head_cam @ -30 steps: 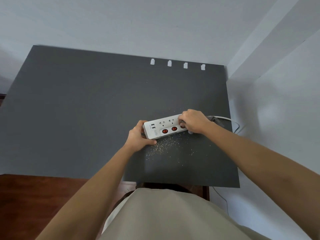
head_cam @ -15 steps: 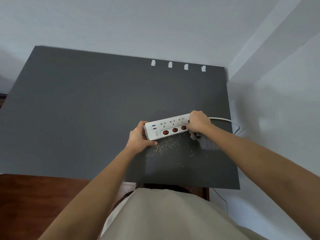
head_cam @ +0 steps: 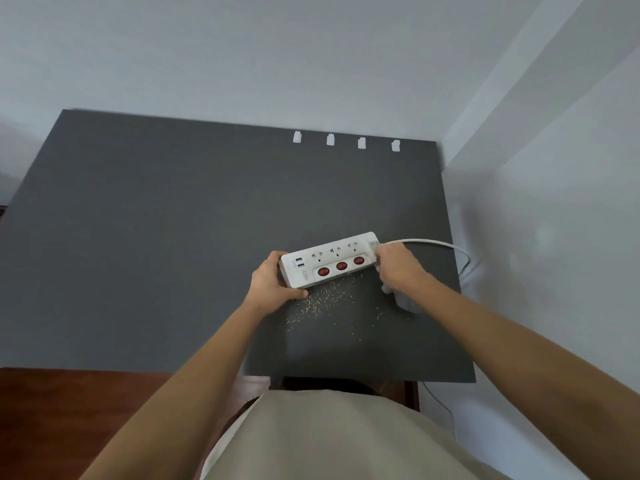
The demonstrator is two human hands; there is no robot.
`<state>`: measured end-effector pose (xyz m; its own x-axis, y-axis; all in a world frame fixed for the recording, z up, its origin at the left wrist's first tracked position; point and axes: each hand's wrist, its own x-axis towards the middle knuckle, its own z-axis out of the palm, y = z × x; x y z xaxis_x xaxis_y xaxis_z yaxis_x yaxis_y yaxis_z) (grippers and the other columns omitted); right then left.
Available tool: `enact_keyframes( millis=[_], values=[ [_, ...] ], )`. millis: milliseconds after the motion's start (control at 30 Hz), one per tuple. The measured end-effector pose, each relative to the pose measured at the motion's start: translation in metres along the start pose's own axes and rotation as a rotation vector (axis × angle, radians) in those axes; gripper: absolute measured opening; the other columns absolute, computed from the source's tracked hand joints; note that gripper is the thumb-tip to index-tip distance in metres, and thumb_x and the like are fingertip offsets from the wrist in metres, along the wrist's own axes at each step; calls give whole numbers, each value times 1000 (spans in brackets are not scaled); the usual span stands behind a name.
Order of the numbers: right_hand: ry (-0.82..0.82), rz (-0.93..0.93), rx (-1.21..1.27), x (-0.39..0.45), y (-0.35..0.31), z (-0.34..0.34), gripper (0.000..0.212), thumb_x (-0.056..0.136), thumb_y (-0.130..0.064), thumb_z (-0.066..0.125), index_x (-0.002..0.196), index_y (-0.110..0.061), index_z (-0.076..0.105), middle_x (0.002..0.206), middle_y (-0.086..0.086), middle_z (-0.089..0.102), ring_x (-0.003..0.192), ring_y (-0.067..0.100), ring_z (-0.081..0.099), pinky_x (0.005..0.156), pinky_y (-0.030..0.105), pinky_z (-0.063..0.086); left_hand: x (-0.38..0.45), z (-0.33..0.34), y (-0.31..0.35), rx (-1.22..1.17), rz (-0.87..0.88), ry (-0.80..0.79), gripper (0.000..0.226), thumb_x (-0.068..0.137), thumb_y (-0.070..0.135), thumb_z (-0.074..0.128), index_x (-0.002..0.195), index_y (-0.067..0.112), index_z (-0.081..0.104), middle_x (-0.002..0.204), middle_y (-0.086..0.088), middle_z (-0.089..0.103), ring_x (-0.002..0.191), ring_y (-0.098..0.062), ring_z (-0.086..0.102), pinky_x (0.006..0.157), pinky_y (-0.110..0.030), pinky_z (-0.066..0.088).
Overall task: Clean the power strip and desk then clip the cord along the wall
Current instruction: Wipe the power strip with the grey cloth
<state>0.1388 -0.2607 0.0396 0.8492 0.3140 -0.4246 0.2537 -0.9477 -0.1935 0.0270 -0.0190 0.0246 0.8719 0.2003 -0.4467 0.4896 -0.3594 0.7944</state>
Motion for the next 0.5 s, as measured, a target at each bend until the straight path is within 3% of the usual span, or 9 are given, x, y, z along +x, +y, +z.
enact_keyframes(
  millis=[67, 133, 233, 400, 500],
  values=[
    [171, 31, 42, 2, -2, -10, 13, 75, -4, 70, 81, -6, 59, 85, 13, 56, 70, 25, 54, 62, 32, 45, 0, 2, 2, 23, 4, 4, 71, 52, 16, 90, 110, 24, 50, 109, 6, 61, 92, -15, 63, 70, -21, 48],
    [309, -25, 199, 2, -9, -9, 10, 85, -5, 58, 75, -6, 56, 82, 11, 50, 68, 26, 51, 60, 33, 44, -2, 2, 6, 39, 12, 9, 70, 52, 17, 90, 110, 23, 50, 107, 7, 60, 89, -15, 63, 65, -19, 46],
    [210, -90, 178, 0, -13, 3, 19, 84, -7, 57, 66, -12, 51, 77, 9, 51, 70, 28, 53, 64, 37, 49, -2, 1, 10, 51, 22, -9, 69, 54, 14, 90, 109, 23, 49, 102, 12, 58, 85, -16, 64, 61, -15, 43],
    [79, 266, 185, 20, -14, -21, 7, 73, -10, 60, 67, -11, 60, 66, 6, 55, 62, 25, 58, 51, 27, 40, -5, 6, 18, 77, 35, -23, 67, 55, 13, 89, 108, 22, 49, 99, 11, 60, 81, -10, 63, 57, -12, 40],
    [-5, 198, 197, 25, -14, -25, 10, 70, -16, 70, 63, -11, 66, 66, 6, 59, 73, 25, 60, 61, 29, 46, -5, 6, 19, 85, 32, -20, 67, 54, 14, 89, 108, 21, 50, 100, 9, 61, 82, -11, 62, 58, -12, 40]
  ],
)
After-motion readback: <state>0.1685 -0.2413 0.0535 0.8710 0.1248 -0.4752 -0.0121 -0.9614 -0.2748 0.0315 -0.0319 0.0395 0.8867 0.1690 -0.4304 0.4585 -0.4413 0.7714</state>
